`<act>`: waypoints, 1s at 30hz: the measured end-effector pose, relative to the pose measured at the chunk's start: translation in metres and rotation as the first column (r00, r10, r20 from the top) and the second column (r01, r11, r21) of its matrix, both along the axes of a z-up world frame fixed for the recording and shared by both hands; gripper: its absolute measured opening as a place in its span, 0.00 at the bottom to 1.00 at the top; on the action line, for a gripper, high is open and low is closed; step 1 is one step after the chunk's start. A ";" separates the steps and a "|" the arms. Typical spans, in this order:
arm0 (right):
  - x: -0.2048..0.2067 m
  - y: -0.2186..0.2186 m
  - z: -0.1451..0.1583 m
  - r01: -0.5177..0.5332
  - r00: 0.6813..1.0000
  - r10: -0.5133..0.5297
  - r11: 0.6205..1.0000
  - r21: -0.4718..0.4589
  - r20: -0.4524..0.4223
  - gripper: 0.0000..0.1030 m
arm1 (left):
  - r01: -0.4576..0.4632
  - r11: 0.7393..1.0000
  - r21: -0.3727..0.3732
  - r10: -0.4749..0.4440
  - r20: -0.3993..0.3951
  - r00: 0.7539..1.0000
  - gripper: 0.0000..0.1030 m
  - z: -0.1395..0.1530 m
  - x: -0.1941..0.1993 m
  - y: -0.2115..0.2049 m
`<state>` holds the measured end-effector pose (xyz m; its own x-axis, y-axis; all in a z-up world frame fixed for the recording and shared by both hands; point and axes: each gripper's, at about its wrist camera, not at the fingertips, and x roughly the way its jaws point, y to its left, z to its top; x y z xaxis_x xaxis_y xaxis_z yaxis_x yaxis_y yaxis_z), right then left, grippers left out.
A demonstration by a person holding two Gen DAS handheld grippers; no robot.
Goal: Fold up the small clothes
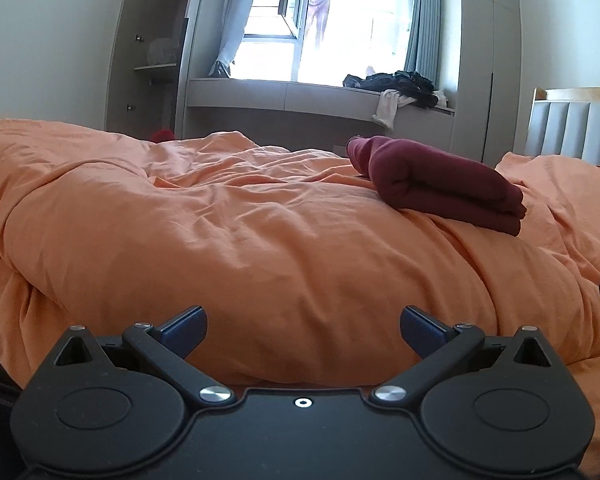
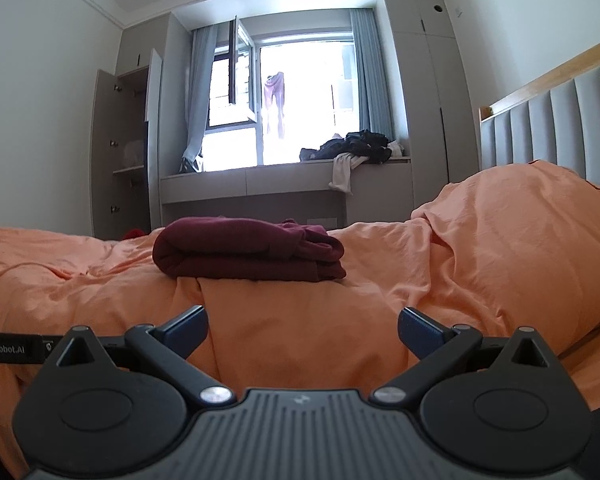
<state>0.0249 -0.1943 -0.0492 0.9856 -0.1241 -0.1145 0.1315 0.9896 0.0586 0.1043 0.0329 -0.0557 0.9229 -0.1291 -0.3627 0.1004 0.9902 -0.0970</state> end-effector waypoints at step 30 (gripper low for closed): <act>-0.001 -0.002 -0.002 0.002 1.000 -0.002 1.000 0.002 -0.011 1.00 | -0.003 1.000 0.003 0.003 -0.003 1.000 1.00 -0.002 0.000 0.000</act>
<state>0.0244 -0.1958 -0.0508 0.9841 -0.1259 -0.1251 0.1340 0.9892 0.0587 0.1038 0.0328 -0.0578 0.9222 -0.1250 -0.3659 0.0969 0.9908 -0.0944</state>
